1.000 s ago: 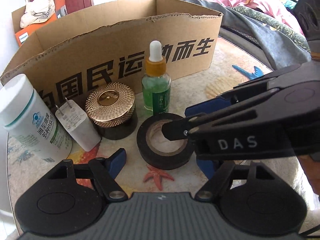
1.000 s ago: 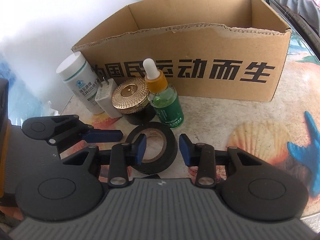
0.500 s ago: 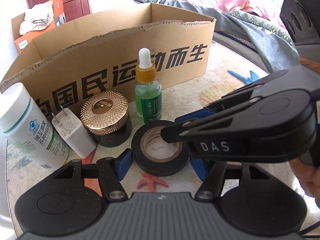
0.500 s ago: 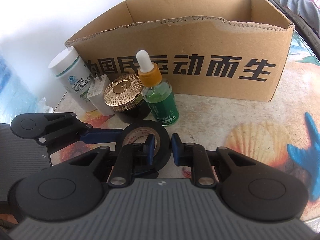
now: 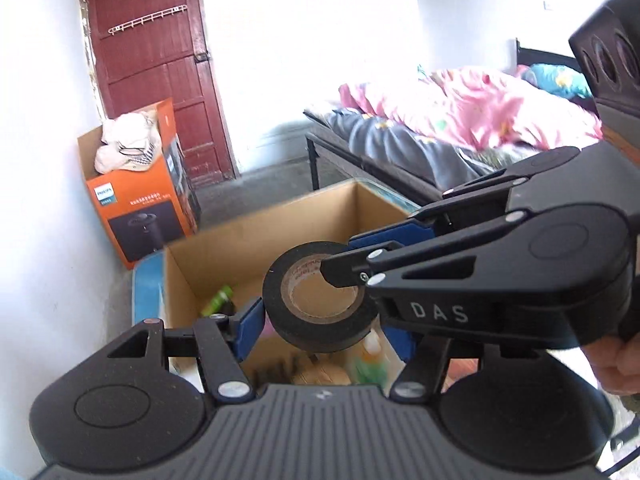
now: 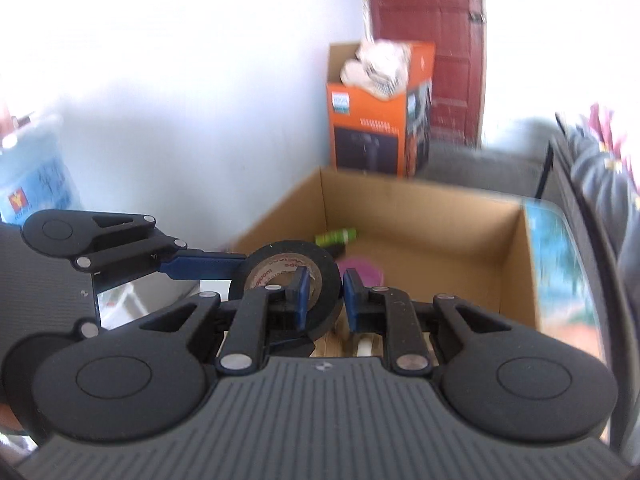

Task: Organize rigid objects
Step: 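Grasp the black tape roll by its edge with the right gripper, then carry the tape roll into the box and open the right gripper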

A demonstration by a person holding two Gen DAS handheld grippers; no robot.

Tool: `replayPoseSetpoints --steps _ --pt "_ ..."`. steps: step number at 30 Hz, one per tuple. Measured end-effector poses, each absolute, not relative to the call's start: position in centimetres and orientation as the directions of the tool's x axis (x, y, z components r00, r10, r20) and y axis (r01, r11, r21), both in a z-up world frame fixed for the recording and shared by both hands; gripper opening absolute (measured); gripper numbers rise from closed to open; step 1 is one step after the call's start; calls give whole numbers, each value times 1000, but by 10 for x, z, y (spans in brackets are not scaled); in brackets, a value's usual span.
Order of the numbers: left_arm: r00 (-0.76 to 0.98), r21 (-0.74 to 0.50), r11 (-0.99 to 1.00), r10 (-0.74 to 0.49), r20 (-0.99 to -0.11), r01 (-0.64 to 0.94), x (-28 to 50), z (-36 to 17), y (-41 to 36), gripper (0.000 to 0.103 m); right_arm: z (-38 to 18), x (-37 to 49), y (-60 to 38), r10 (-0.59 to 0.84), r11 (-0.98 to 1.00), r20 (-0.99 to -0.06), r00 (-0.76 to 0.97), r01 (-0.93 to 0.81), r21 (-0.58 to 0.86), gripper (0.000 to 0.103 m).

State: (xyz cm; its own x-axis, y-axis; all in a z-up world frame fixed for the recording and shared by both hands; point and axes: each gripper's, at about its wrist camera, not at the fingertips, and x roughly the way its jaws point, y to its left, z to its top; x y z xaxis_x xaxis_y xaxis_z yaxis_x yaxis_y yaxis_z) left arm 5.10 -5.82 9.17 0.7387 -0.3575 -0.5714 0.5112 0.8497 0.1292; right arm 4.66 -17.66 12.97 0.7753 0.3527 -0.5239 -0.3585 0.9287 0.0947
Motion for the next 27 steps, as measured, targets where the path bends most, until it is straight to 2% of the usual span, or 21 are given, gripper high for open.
replayPoseSetpoints --steps 5,11,17,27 --pt "674 70 855 -351 -649 513 129 113 -60 65 137 130 -194 424 903 -598 680 -365 225 18" --pt "532 14 860 -303 -790 510 230 77 -74 62 87 233 -217 492 870 -716 495 -260 418 18" --pt "403 -3 873 -228 -886 487 299 20 -88 58 26 301 -219 484 874 -791 375 -179 451 18" --pt "342 9 892 -164 -925 451 350 -16 -97 56 -23 349 -218 487 872 -813 320 -135 470 20"
